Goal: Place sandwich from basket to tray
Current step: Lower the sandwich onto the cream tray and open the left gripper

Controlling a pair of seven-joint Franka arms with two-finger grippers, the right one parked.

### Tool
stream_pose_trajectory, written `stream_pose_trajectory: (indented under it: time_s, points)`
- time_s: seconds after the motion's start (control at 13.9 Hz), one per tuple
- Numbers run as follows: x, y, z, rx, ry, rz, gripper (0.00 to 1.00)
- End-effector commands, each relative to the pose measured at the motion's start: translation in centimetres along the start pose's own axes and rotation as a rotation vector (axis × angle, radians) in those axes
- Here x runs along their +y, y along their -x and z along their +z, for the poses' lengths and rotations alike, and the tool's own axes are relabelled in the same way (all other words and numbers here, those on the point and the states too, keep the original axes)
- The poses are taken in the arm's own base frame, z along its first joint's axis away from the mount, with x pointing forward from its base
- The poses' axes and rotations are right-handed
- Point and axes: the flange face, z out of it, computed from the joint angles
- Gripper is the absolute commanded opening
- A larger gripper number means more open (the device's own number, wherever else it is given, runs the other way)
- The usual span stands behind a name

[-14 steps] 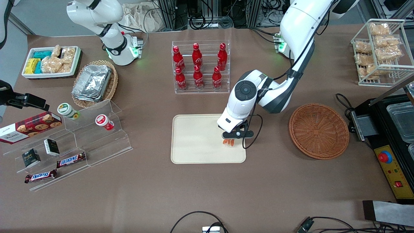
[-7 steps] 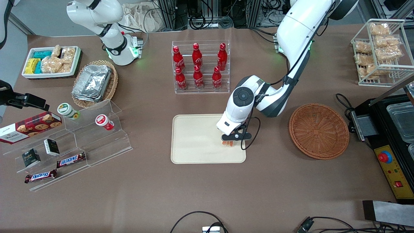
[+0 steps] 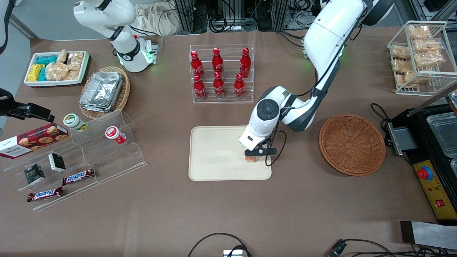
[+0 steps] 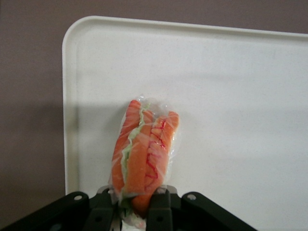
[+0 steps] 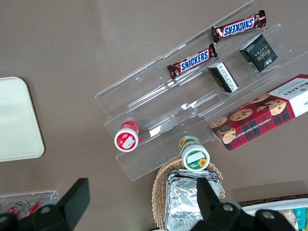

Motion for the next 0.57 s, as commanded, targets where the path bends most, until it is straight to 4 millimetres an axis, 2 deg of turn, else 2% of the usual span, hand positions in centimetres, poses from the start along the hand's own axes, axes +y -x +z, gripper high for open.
stream_pose_trajectory:
  time_s: [0.0, 0.14, 0.22, 0.36, 0.5]
  points:
    - [0.71, -0.32, 0.34, 0.018, 0.000, -0.005, 0.22]
    - [0.63, -0.25, 0.84, 0.011, -0.004, -0.007, 0.24]
    - [0.72, -0.22, 0.96, 0.013, -0.004, -0.004, 0.30]
    - [0.67, -0.34, 0.83, 0.026, -0.009, 0.008, 0.54]
    - [0.71, -0.37, 0.63, 0.029, -0.008, 0.008, 0.68]
